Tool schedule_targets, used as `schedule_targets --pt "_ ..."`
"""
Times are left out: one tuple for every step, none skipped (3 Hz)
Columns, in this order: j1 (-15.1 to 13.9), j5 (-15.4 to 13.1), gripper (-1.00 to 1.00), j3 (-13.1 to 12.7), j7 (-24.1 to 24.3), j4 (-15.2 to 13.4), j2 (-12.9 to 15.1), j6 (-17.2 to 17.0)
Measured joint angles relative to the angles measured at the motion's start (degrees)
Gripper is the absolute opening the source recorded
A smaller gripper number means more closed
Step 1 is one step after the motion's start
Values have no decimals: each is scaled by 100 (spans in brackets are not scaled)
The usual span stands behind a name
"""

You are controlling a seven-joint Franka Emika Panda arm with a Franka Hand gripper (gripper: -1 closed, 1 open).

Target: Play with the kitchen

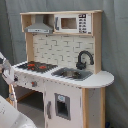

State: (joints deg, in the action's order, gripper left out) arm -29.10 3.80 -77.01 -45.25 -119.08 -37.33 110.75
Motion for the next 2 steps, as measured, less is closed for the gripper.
schedule_targets --pt "-114 0 100 -41 -345 -124 318 326" --pt "-189 0 100 -46 -677 -277 606 659"
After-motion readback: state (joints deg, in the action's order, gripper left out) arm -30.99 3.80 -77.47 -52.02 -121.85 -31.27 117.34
